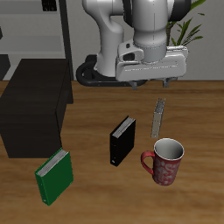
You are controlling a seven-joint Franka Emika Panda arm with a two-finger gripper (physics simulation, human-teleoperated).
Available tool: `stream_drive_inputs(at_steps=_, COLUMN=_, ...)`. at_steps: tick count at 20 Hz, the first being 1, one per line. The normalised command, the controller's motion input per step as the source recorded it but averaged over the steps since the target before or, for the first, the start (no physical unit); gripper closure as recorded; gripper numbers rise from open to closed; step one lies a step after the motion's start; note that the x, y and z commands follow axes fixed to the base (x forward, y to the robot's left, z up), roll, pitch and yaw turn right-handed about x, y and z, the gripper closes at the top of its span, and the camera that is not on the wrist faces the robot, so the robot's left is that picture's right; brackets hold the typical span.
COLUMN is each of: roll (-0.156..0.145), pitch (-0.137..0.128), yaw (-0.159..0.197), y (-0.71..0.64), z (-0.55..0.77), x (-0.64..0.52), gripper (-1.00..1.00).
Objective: Place the red mug on top of the shelf
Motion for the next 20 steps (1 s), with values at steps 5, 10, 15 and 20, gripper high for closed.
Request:
stream_drive_inputs(at_steps=5, roll=0.018, pitch=0.007, yaw=-0.012, y=0.28, z=-0.02, x=0.43, gripper=-1.0)
stream_drive_inputs(at_steps=10, roll=-0.029, pitch=0.013, yaw=0.017, y=0.13, z=-0.05, x=0.39, gripper=-1.0)
stream_drive_inputs(at_steps=15, roll=0.021, pitch=0.003, yaw=-0.02, y=0.09, z=-0.02, x=0.3, gripper=-1.0)
stream_drive_inputs(at_steps=20, roll=-0.066, pitch=-0.003, yaw=0.015, y=0.12, z=-0.24, x=0.31, gripper=-1.0)
